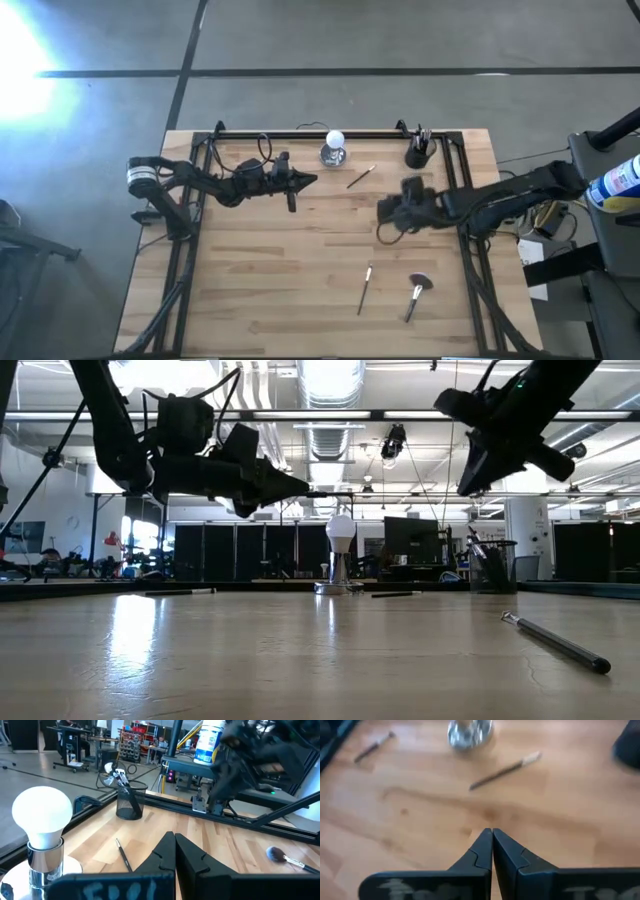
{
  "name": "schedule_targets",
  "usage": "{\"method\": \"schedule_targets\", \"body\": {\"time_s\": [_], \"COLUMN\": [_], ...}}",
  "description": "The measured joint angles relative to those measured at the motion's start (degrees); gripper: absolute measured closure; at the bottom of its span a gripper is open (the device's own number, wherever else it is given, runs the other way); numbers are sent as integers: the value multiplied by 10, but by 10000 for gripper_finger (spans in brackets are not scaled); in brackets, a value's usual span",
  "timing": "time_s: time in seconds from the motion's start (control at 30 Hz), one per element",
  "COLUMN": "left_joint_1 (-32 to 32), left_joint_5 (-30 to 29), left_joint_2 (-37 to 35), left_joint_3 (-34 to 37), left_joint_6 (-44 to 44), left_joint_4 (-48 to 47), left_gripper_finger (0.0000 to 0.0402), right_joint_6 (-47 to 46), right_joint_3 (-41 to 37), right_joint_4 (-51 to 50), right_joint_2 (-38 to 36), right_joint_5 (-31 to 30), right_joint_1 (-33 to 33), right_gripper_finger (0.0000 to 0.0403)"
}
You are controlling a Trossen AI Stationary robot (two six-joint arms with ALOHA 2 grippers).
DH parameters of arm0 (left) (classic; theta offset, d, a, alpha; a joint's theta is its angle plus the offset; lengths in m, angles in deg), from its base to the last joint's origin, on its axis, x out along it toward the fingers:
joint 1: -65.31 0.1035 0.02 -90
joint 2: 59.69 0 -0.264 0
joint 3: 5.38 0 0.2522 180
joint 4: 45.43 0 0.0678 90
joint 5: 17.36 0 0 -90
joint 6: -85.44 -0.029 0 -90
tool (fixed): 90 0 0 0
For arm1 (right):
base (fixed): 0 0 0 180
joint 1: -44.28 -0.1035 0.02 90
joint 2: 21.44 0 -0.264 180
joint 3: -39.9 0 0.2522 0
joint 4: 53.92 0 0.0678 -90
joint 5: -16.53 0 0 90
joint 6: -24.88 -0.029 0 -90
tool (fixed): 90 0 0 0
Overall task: Put items in baskets/containers
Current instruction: Put the black eyeshadow brush into the black pen holder
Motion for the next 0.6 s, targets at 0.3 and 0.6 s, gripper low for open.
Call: {"method": "schedule_targets", "body": {"time_s": [0.3,0.6], "left_joint_1": [0,0], "left_joint_5": [0,0], "left_joint_2": [0,0], "left_joint_3": [2,2], "left_joint_6": [1,2], "left_joint_4": [0,-2], "left_gripper_finger": [401,401], "right_joint_6": [-125,-210], "right_joint_3": [82,194], "right_joint_4": [-7,-73], "right_joint_2": [151,294], "right_joint_5": [105,281], "right_joint_1": [-61,-100], "right_gripper_finger": [394,359]}}
